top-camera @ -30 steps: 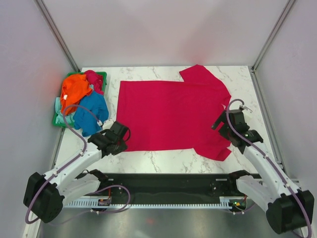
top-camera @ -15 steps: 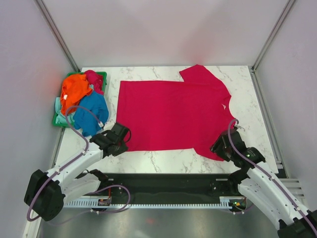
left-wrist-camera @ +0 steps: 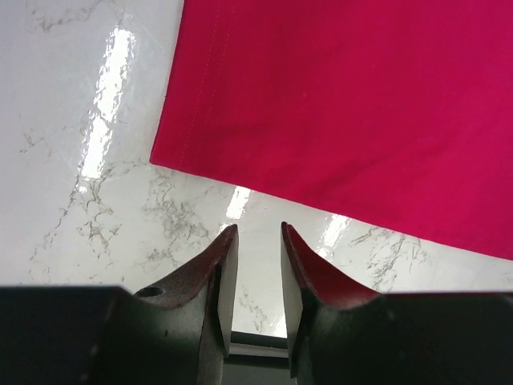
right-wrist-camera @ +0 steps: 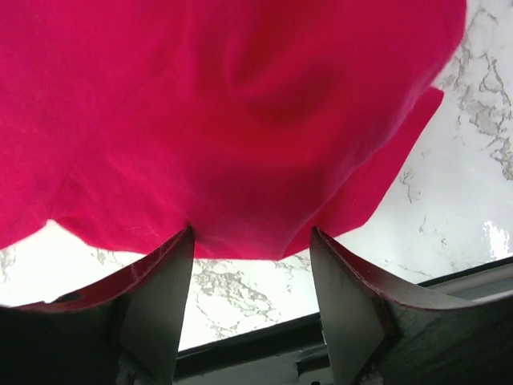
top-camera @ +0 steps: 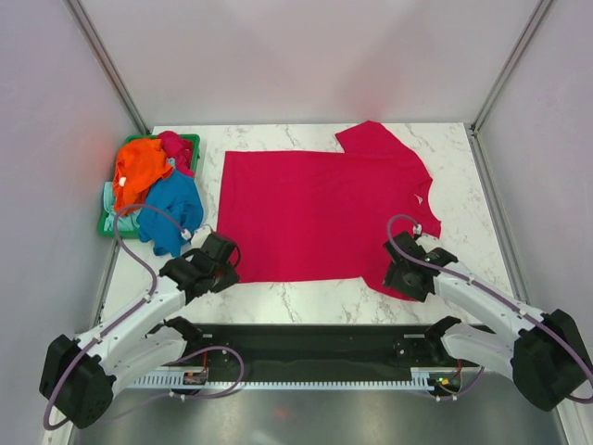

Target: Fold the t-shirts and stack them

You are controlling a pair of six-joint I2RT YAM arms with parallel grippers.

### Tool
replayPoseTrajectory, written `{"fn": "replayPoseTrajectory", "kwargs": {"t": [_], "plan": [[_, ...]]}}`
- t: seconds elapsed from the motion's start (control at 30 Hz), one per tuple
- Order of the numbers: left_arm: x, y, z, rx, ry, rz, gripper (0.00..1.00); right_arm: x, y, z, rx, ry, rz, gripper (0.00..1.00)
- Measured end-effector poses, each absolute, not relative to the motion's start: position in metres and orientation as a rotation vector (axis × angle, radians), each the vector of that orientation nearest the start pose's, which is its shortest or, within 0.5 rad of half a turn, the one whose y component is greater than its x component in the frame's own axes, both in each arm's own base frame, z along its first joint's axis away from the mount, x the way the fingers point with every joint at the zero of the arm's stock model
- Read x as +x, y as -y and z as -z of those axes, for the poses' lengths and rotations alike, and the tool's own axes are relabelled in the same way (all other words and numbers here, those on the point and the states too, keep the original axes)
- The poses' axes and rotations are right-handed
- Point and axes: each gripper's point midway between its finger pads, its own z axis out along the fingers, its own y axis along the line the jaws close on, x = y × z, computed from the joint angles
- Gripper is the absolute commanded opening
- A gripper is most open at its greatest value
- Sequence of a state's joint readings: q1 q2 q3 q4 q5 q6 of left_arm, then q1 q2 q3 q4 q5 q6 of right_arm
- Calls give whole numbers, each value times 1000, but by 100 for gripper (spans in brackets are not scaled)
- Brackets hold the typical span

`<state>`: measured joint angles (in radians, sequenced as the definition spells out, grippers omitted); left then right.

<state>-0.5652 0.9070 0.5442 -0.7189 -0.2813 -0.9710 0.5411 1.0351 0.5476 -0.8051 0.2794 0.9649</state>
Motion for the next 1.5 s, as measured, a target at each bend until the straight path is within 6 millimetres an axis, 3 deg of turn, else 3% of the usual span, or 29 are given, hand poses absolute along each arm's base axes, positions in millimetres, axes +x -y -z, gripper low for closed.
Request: {"fn": "replayPoseTrajectory", "kwargs": {"t": [0.13, 0.23, 0.27, 0.4, 0.47, 0.5, 0.57, 0.87, 1.1, 1.5], "plan": [[180, 98, -56, -610, -2514, 208, 36, 162, -77, -21, 634, -2696, 73, 55], [178, 100, -52, -606, -2528, 227, 36, 163, -77, -13, 646, -2697, 74, 38], [177, 100, -51, -606, -2530, 228, 36, 164, -78, -13, 650, -2687, 63, 27], [176, 99, -48, -607, -2533, 221, 39, 167, -80, -15, 661, -2661, 29, 16], [177, 98, -48, -613, -2530, 216, 42, 167, -80, -17, 662, -2653, 16, 15], [177, 97, -48, -621, -2530, 211, 50, 167, -80, -20, 660, -2646, 7, 16], [177, 93, -47, -648, -2526, 198, 56, 167, -81, -26, 653, -2635, -15, 15], [175, 73, -33, -776, -2546, 68, 57, 180, -92, -78, 622, -2508, -202, 19], [172, 60, -16, -827, -2574, -85, 56, 179, -99, -84, 576, -2514, -256, 19], [192, 55, -29, -844, -2444, -65, 56, 175, -103, -80, 521, -2519, -305, 20]]}}
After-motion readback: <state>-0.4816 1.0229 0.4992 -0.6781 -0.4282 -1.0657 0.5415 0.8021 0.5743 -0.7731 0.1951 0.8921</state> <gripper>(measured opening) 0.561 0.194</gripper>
